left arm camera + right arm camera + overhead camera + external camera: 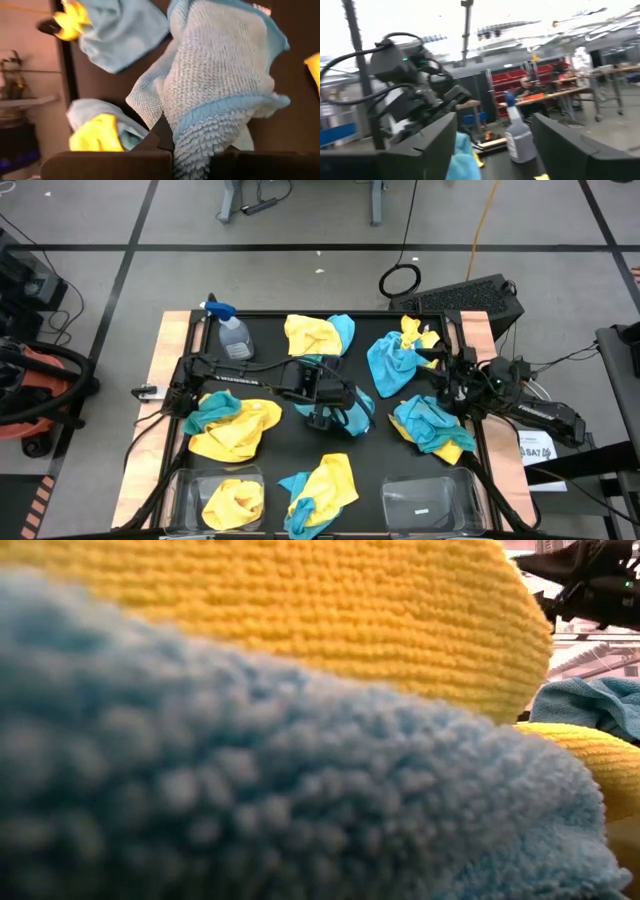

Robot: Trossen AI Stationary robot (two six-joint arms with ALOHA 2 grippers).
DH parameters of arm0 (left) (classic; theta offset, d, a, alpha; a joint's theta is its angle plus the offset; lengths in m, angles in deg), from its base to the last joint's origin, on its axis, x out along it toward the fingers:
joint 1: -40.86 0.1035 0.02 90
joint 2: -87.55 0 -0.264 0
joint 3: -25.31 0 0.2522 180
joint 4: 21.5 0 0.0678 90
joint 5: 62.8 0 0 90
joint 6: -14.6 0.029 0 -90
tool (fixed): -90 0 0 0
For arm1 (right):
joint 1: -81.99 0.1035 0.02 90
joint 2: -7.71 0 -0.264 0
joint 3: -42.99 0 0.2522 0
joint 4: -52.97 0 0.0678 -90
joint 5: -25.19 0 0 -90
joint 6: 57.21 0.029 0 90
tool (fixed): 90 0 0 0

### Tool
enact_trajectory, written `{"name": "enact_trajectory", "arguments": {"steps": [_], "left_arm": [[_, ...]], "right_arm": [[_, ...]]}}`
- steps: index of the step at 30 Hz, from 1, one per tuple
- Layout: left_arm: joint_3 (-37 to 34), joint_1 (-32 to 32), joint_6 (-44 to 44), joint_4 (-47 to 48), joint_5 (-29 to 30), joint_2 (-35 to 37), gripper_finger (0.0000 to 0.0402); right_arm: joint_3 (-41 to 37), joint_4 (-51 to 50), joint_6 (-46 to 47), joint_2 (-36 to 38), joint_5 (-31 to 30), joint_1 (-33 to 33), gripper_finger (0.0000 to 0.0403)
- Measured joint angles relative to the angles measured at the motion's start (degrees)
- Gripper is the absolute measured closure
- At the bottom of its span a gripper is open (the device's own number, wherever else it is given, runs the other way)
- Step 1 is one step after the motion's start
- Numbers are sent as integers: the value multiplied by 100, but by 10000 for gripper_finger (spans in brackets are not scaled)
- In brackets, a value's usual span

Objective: Sort microfiber towel by color & place in baskets
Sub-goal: Put the blue towel into the right transparent bin

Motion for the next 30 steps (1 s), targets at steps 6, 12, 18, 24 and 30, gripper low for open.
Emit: {"name": "enact_trajectory", "arguments": {"steps": [6, 12, 18, 24, 30], "left_arm": [[277, 0, 340, -167, 260, 0, 390], [441, 0, 741, -468, 530, 7, 389], [468, 17, 1261, -800, 877, 7, 388], [468, 54, 1583, -1382, 968, 7, 387], [468, 48, 1928, -1765, 976, 7, 387]], "right_arm": [[380, 4, 0, -409, 433, 0, 84], [730, 0, -28, -1070, 624, 2, 57], [1082, 71, -71, -1911, 734, 99, 55], [1434, 90, -470, -2775, 695, 307, 55], [1654, 114, -1089, -3471, 126, 563, 55]]}}
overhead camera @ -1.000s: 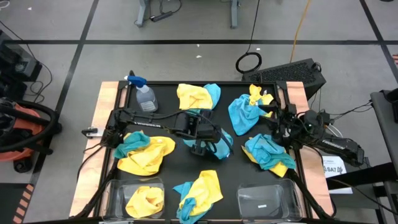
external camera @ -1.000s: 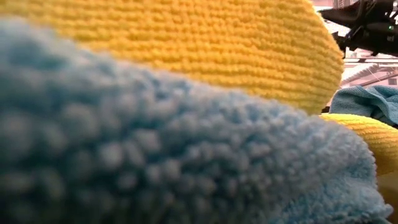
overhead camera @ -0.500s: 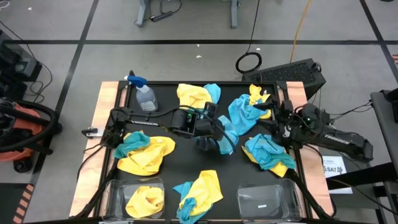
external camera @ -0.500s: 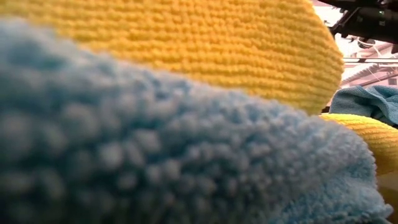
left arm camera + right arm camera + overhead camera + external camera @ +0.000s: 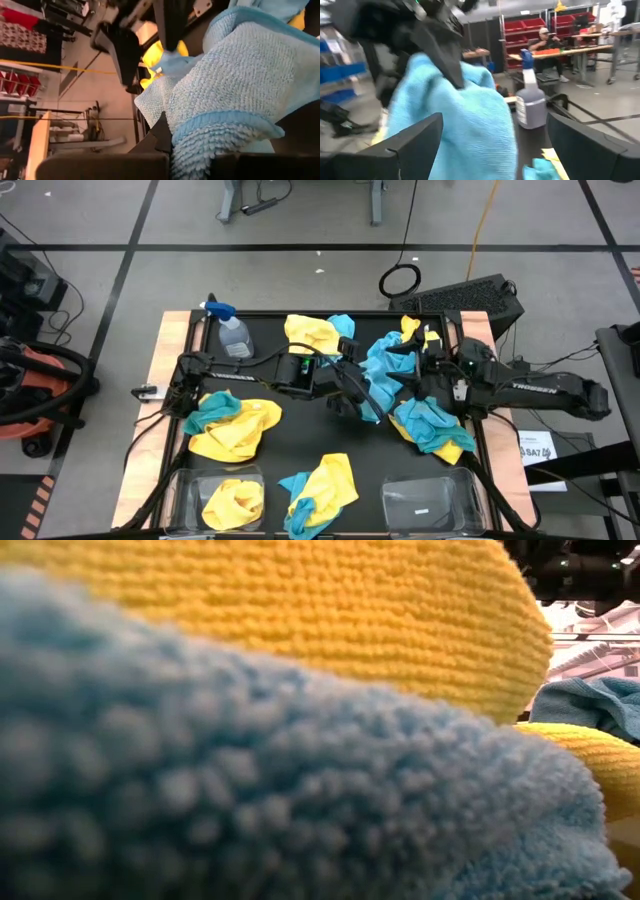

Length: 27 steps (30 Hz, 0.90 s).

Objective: Sort microfiber towel by color & place in baskets
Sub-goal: Put the blue towel into the right transparent bin

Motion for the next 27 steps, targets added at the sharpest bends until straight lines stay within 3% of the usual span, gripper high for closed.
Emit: {"name": "enact_trajectory", "arguments": {"steps": [5, 12, 27], "left_arm": [[0, 0, 55, -198, -49, 0, 387], [0, 10, 56, -554, -564, 0, 387], [0, -30, 58, -1251, -1446, 0, 387]], "right_arm": [[83, 170, -478, -399, -25, 287, 55], [264, 544, -1043, -876, -324, 772, 53], [870, 585, -1258, -2070, -431, 1186, 50]]}}
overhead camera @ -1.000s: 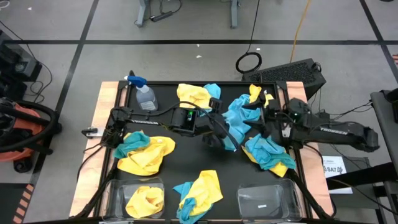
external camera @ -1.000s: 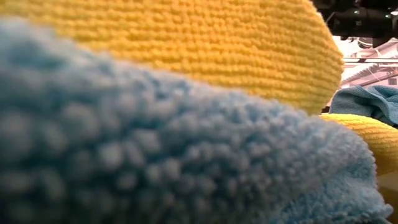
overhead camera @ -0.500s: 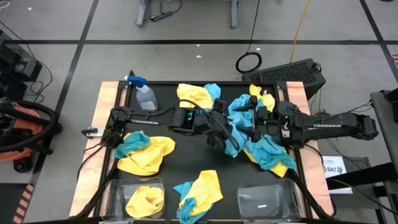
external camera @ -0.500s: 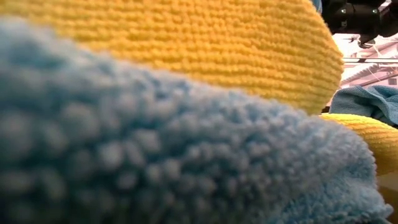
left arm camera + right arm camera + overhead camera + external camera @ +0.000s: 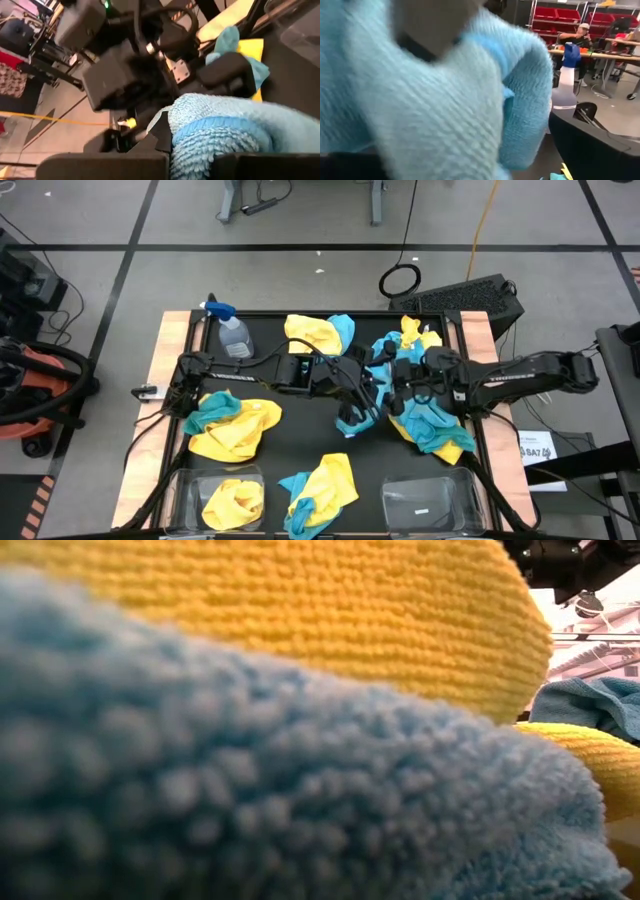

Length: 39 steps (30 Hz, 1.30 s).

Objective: Sort microfiber towel by color & place in baskets
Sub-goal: Put the blue towel into the right transparent bin

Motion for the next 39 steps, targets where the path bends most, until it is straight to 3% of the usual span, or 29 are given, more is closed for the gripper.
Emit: {"name": "enact_trajectory", "arguments": {"steps": [3, 6, 13, 15, 24, 28, 32, 39], "left_arm": [[0, -44, -16, 5, -17, 0, 387], [0, -99, -132, 3, -39, 0, 387], [-25, -183, -171, 106, -127, 0, 366], [-31, -208, -232, 164, -106, 0, 343], [-33, -373, -864, 730, 132, 2, 184], [-37, -436, -1207, 1109, 172, 0, 133], [-39, -516, -1372, 1337, 177, 1, 110], [-39, -582, -1526, 1610, 231, 1, 107]], "right_arm": [[0, -51, -80, -2, -24, 52, 75], [0, -86, -170, 86, -33, 156, 128], [-2, -247, -422, 441, -50, 436, 348], [-7, -461, -490, 554, -48, 521, 387], [-9, -1502, -335, 1315, -35, 895, 399], [-9, -2030, -319, 1763, -14, 1111, 400], [-9, -2463, -240, 2160, 102, 1342, 400], [-9, -2923, -11, 2632, 1054, 1743, 402]]}}
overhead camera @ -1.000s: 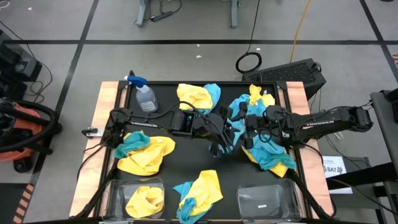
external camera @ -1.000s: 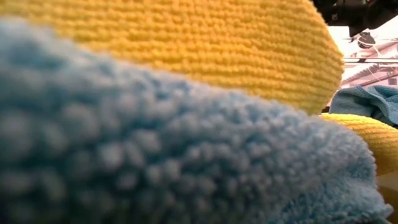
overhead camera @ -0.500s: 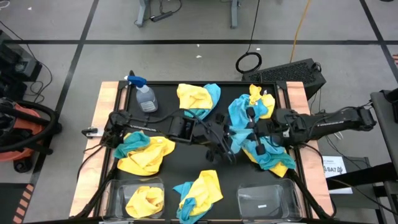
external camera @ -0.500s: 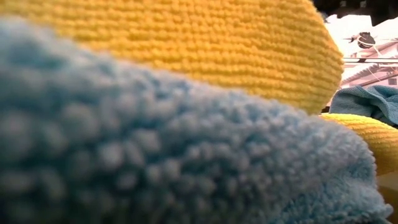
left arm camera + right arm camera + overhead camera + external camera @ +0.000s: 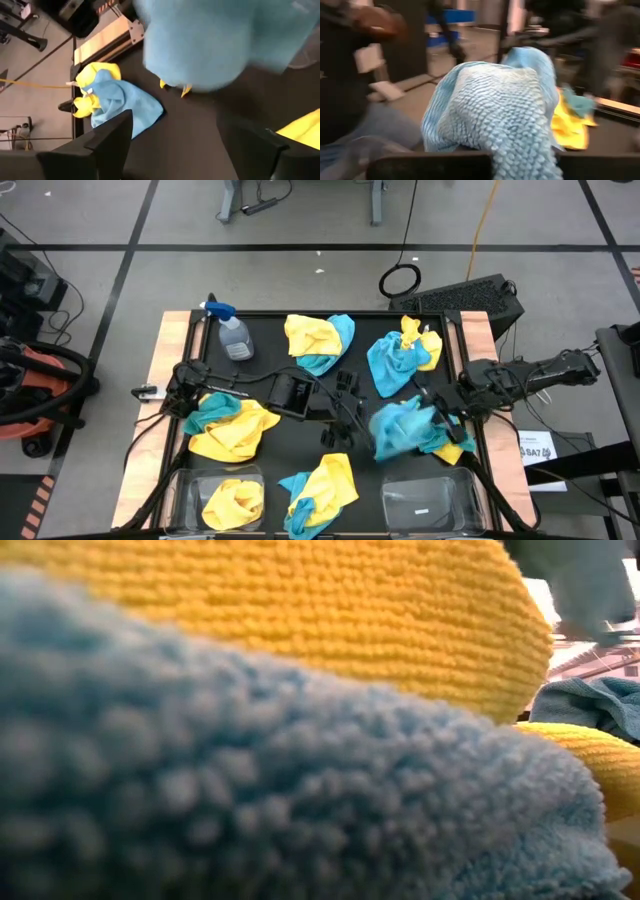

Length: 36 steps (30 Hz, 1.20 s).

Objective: Sort microfiber towel by color & place in baskets
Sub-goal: Put the blue towel into the right transparent bin

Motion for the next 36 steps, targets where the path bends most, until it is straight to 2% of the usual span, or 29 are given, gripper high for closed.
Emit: {"name": "enact_trajectory", "arguments": {"steps": [7, 12, 19, 31, 36], "left_arm": [[0, 13, -323, 320, 2, 1, 107], [0, 13, -445, 445, 2, 1, 107], [0, 17, -450, 510, 2, 0, 107], [0, 111, -737, 528, 2, -1, 107], [0, 129, -745, 529, 2, 1, 107]], "right_arm": [[-2, -453, 272, 291, 727, 433, 402], [-2, -837, 516, 349, 754, 783, 403], [-2, -818, 743, 221, 902, 1382, 403], [-2, -686, 397, -736, 836, 2311, 403], [-2, -687, 347, -1249, 589, 2564, 402]]}}
